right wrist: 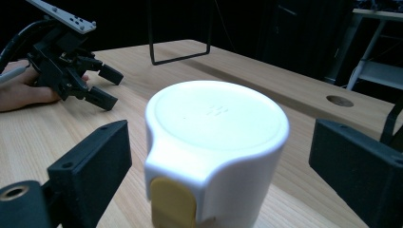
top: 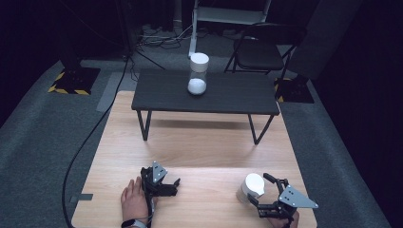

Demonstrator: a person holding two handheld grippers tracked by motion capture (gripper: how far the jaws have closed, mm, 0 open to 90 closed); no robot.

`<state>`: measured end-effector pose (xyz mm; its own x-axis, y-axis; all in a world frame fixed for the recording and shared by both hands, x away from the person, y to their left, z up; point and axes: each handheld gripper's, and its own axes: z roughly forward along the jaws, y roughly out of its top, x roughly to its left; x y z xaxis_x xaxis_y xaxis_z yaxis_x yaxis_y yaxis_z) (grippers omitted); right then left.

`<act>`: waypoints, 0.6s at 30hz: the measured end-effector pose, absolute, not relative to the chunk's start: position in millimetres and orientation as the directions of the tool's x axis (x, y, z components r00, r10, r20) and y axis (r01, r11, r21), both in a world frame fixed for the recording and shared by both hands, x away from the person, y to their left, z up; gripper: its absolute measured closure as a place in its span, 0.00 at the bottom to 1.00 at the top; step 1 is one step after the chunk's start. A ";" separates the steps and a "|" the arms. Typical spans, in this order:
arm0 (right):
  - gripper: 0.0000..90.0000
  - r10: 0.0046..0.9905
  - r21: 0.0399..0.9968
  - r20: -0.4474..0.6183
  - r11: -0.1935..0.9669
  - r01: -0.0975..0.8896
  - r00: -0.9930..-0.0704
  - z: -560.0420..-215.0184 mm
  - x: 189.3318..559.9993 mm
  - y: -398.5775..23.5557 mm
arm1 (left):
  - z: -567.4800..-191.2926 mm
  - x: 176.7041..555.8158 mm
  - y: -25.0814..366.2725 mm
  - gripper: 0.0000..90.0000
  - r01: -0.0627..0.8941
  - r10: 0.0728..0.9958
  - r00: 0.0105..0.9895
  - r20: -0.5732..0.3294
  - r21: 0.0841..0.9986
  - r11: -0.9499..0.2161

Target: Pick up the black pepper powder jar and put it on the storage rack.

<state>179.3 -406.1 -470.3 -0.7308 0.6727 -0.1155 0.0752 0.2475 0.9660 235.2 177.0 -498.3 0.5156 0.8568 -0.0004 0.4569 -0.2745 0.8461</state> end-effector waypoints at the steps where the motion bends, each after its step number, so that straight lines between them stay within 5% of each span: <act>1: 0.08 0.671 0.965 -0.112 0.249 0.081 -0.733 -470.2 181.7 -404.6 | -498.4 235.2 177.0 0.00 0.457 0.857 0.516 -0.001 0.846 -0.274; 18: 0.22 0.665 0.961 -0.044 0.231 0.150 -0.745 -470.3 194.7 -401.3 | -498.3 235.1 176.9 0.00 0.457 0.857 0.515 0.000 0.846 -0.275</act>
<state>194.7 -401.3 -470.3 -0.7451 0.6654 -0.0441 0.1496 0.2312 0.9613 235.1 176.9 -498.3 0.5152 0.8571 -0.0002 0.4570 -0.2745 0.8460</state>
